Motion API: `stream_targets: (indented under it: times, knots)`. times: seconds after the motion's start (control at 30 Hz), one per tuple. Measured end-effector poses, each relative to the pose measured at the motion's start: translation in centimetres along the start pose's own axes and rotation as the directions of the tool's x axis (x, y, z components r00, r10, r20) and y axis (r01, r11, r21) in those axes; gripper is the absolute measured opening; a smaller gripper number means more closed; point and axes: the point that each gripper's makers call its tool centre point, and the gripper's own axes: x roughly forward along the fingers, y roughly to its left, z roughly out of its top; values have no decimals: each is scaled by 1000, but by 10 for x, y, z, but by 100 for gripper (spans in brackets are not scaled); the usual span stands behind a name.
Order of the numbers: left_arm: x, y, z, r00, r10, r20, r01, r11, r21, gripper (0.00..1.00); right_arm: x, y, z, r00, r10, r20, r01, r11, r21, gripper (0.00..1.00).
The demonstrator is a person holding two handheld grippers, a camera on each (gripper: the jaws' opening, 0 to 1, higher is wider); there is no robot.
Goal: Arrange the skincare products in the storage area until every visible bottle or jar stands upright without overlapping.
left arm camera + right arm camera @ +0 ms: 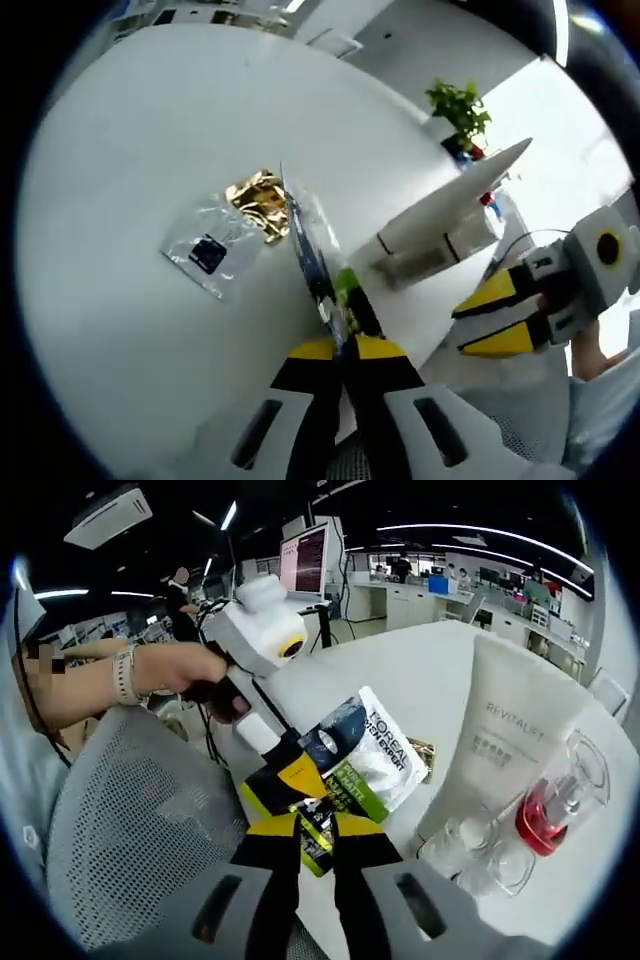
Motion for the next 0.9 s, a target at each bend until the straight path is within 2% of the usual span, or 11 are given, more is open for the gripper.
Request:
stream_targets:
  times: [0.07,0.13,0.23,0.27,0.57,0.7,0.9]
  knots:
    - [2,3,-4,999,23,-25,-23,999,30,0,6,0,-6,999,-5,-34,4,1000,-25,12]
    - [2,3,-3,1000,16,-18,-16,999,30,0,13,0,-8,999,-3,-38,2,1000,-27,12]
    - [3,4,-2,1000,13,-13,-13,999,31,0,20,2,-16,997,3,-74,-6,999,-34,12]
    - [3,5,-2,1000,21,-17,-20,999,45,0,21,3,-22,994,15,-105,-20,999,-44,12]
    - [7,9,-2,999,48,-15,-46,995,93,1,32,-1,-29,992,3,-123,-10,998,-58,12]
    - [9,12,-3,998,58,-18,-55,992,113,3,35,-1,-41,984,-13,-178,-5,994,-105,14]
    - [12,13,-7,997,74,-34,-68,987,142,5,39,0,-47,978,-5,-208,-17,994,-104,13]
